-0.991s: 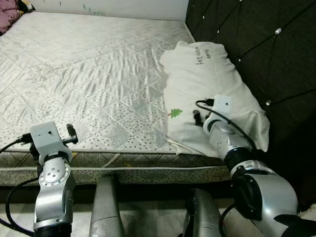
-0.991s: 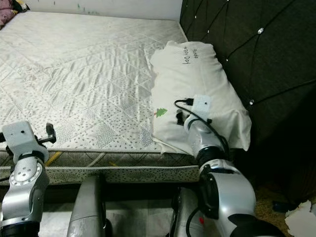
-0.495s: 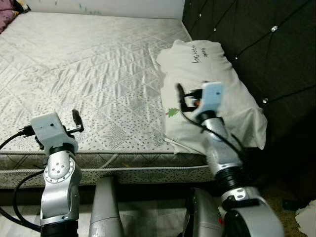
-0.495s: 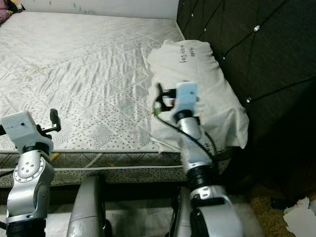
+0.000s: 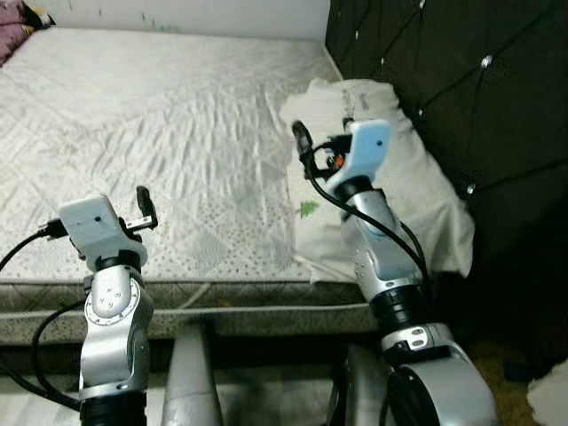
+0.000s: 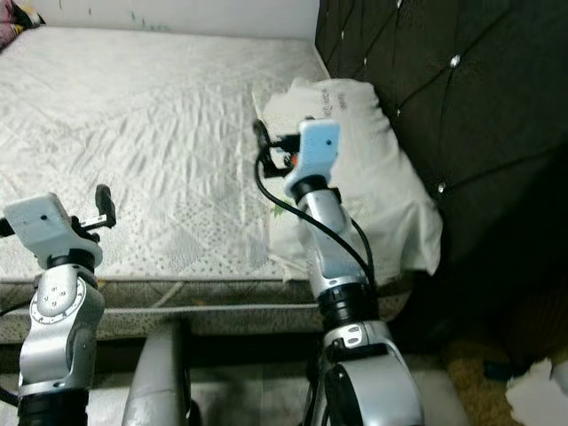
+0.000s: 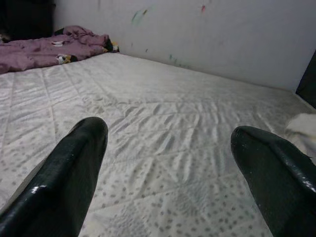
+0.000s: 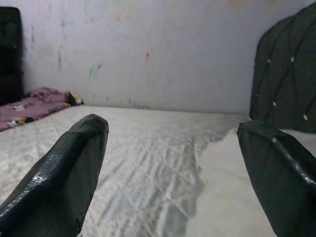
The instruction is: Clean up the room
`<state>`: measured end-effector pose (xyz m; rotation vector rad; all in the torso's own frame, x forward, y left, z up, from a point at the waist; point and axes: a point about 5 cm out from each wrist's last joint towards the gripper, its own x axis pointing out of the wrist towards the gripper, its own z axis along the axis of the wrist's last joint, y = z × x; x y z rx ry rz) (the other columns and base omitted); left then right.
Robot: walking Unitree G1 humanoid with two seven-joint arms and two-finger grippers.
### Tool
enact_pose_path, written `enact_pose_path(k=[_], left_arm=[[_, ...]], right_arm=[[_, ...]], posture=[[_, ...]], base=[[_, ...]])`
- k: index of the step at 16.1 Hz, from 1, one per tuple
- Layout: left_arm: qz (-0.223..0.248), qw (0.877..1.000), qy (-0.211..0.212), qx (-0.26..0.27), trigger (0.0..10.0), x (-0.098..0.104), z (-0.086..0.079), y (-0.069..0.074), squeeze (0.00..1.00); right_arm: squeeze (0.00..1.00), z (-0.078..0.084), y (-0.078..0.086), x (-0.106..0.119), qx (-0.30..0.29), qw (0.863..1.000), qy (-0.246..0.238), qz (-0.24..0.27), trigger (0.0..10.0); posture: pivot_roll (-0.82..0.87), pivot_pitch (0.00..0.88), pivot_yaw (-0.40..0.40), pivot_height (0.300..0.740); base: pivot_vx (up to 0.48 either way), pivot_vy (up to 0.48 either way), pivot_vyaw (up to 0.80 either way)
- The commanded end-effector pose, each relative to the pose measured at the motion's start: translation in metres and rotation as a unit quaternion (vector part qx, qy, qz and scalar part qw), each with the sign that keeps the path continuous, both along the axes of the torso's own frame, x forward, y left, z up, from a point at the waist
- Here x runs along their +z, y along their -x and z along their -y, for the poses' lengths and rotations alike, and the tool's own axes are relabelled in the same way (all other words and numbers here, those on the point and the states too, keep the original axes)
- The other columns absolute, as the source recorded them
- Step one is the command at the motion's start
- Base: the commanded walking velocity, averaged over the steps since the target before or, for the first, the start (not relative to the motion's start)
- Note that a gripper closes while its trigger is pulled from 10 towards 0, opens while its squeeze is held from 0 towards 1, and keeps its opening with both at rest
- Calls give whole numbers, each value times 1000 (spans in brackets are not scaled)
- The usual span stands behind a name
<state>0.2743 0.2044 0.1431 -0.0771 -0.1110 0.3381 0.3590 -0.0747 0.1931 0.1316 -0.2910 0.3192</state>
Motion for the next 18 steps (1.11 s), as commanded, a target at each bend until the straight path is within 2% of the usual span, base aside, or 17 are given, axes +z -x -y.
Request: enact_pose_path(k=[1, 5, 8, 9, 11, 12, 14, 17, 18], left_arm=[[9, 1000, 3, -11, 10000, 5, 5, -1, 0], [3, 1000, 7, -10, 10000, -5, 8, 6, 0], [-26, 999, 18, -11, 10000, -20, 12, 10, 0], [-27, 999, 22, -21, 10000, -23, 13, 12, 0], [-16, 996, -51, -77, 10000, -20, 22, 13, 0], [-32, 992, -61, -104, 10000, -25, 26, 13, 0], [-44, 988, -54, -138, 10000, -30, 34, 12, 0], [-52, 985, -50, -155, 10000, -37, 45, 12, 0], [-54, 984, -38, -166, 10000, -40, 47, 15, 0]], right_arm=[[0, 2, 0, 7, 2, 1000, -3, 7, 10000], [0, 11, 10, -15, 5, 1000, 23, -17, 10000], [0, 24, 17, -33, -11, 998, 42, -40, 10000], [0, 28, 19, -38, -14, 998, 49, -46, 10000], [0, 45, 27, -54, -32, 995, 71, -62, 10000], [0, 51, 33, -63, -39, 993, 90, -67, 10000], [0, 55, 39, -72, -45, 991, 100, -76, 10000], [0, 58, 44, -84, -52, 989, 109, -87, 10000], [0, 59, 44, -85, -64, 988, 108, -94, 10000]], posture=[[69, 8, -82, 622], [64, 0, -88, 677], [70, 0, -82, 712], [70, 0, -80, 722], [68, 0, -76, 740], [61, 0, -70, 740], [56, 0, -62, 740], [52, 0, -44, 740], [52, 0, -37, 740]], base=[[0, 0, 0], [0, 0, 0], [0, 0, 0], [0, 0, 0], [0, 0, 0], [0, 0, 0], [0, 0, 0], [0, 0, 0], [0, 0, 0]])
